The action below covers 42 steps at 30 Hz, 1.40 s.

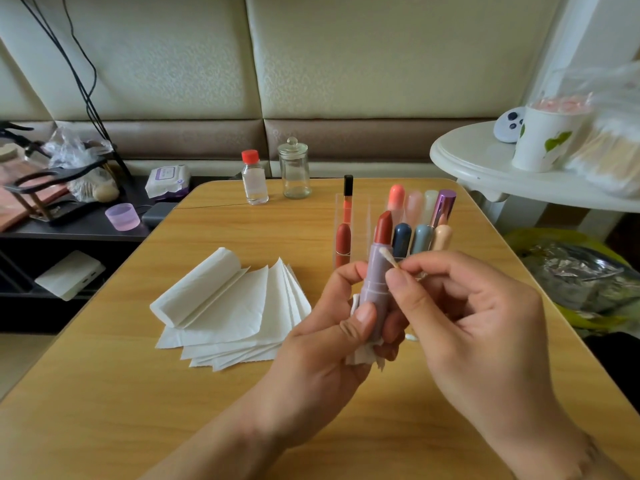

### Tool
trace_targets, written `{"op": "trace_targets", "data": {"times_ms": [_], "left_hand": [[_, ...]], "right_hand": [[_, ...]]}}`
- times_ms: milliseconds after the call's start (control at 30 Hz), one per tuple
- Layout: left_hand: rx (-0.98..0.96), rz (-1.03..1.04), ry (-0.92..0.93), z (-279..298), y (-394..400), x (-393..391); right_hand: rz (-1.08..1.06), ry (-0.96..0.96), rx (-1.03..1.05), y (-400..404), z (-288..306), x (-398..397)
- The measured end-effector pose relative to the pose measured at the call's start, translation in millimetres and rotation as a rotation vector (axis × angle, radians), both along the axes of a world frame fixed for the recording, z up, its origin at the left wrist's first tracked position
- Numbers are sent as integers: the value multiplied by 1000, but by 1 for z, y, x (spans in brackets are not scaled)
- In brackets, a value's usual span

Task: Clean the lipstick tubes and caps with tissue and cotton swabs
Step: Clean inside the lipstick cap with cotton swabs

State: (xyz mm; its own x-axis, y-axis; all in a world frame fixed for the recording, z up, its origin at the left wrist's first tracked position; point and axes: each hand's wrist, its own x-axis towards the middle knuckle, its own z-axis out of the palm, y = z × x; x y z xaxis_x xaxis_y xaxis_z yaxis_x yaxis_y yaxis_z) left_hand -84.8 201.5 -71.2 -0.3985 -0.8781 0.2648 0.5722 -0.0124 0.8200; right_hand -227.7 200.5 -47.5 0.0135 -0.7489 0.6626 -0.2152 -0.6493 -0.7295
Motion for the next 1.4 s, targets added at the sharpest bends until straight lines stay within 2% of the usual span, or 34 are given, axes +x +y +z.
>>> {"op": "trace_targets", "data": {"times_ms": [200, 400, 567, 733, 867, 967, 1100, 1167, 1400], "left_hand": [[40, -43, 62, 1, 2, -2], [193, -50, 218, 5, -1, -5], [182, 13, 138, 2, 1, -4], [95, 205, -63, 1, 5, -9], [168, 339, -156, 5, 8, -15], [257, 375, -142, 7, 8, -16], [301, 349, -80, 10, 6, -16], [295, 322, -68, 9, 7, -17], [242, 291, -56, 11, 8, -16]], "right_hand": [[48, -29, 70, 0, 0, -2], [56, -137, 105, 0, -5, 6], [-33, -16, 9, 0, -8, 9], [-138, 86, -67, -2, -9, 5], [-207, 203, -85, -3, -13, 7], [-196, 201, -29, -3, -15, 10], [-130, 95, 13, 0, -14, 15], [-95, 55, 23, 0, -13, 14], [-97, 110, -78, -2, -11, 11]]}}
